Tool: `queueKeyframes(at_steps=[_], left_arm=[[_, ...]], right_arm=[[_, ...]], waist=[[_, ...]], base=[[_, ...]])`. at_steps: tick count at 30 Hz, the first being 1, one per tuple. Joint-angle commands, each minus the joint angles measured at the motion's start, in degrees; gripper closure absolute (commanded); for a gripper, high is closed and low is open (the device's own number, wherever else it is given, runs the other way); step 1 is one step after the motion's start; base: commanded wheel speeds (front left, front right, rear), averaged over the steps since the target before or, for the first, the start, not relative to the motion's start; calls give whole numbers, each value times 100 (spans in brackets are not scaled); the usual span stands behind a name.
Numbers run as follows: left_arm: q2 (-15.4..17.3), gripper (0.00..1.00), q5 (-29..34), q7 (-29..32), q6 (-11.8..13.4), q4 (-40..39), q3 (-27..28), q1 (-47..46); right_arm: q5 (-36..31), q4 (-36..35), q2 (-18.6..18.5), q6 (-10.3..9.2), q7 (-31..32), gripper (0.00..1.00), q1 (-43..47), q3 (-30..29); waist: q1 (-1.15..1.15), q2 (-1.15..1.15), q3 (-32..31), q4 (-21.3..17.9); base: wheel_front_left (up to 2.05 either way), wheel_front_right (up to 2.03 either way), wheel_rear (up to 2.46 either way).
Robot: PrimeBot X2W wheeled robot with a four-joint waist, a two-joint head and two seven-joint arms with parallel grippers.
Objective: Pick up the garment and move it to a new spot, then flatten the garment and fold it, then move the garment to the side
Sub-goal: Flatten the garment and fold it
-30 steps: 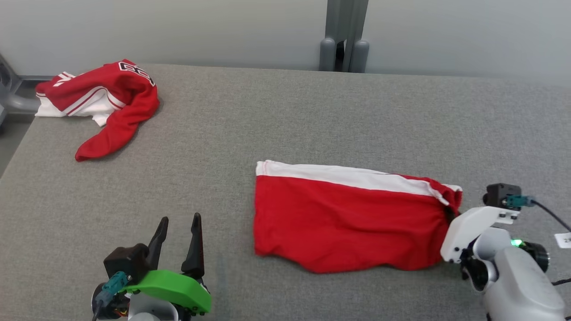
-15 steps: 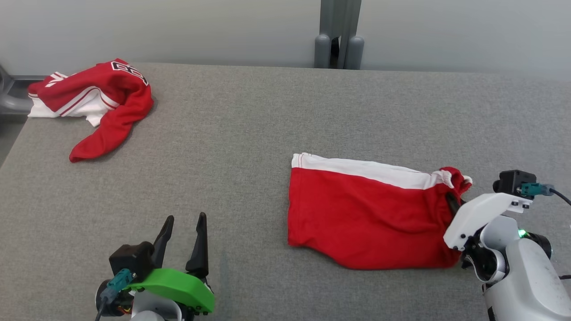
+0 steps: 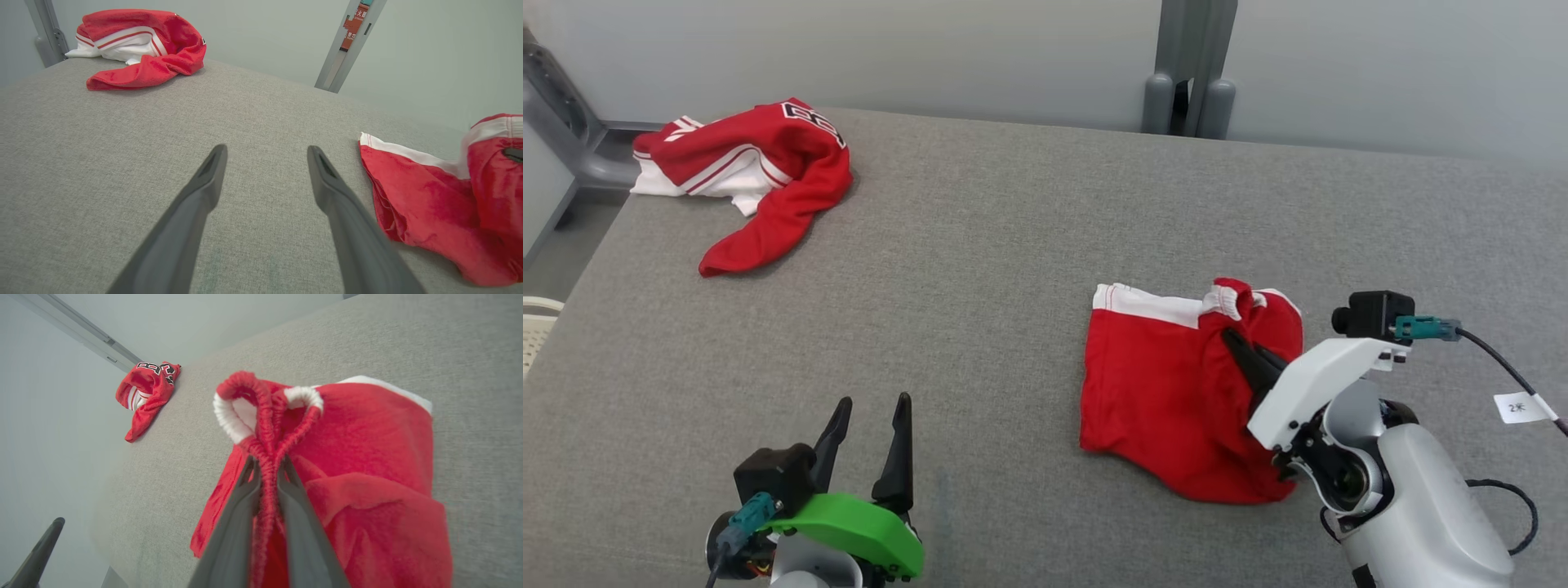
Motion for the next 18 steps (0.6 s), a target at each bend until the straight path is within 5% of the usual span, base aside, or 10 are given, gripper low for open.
queueKeyframes(at_steps=[1,8,12,14,16,18], left_arm=[[2,0,35,14,-11,-10,-11,-96],[-39,0,66,53,-45,-13,-106,-178],[-53,0,58,42,-48,26,-120,-214],[-58,0,53,30,-57,49,-126,-220],[-68,0,51,24,-60,66,-135,-226],[-77,0,49,15,-55,84,-142,-234]], right_arm=[[136,119,-6,2,-114,100,-124,132],[513,1199,-9,2,-741,100,-631,571],[765,1912,-7,2,-1157,78,-990,855],[919,2177,-7,2,-1312,58,-1155,1049],[1095,2382,-10,2,-1458,0,-1299,1276],[1305,2492,-8,2,-1586,0,-1416,1561]], waist=[[0,0,39,103],[0,0,156,363],[0,0,222,473],[0,0,240,499],[0,0,250,513],[0,0,252,513]], base=[[0,0,0],[0,0,0],[0,0,0],[0,0,0],[0,0,0],[0,0,0]])
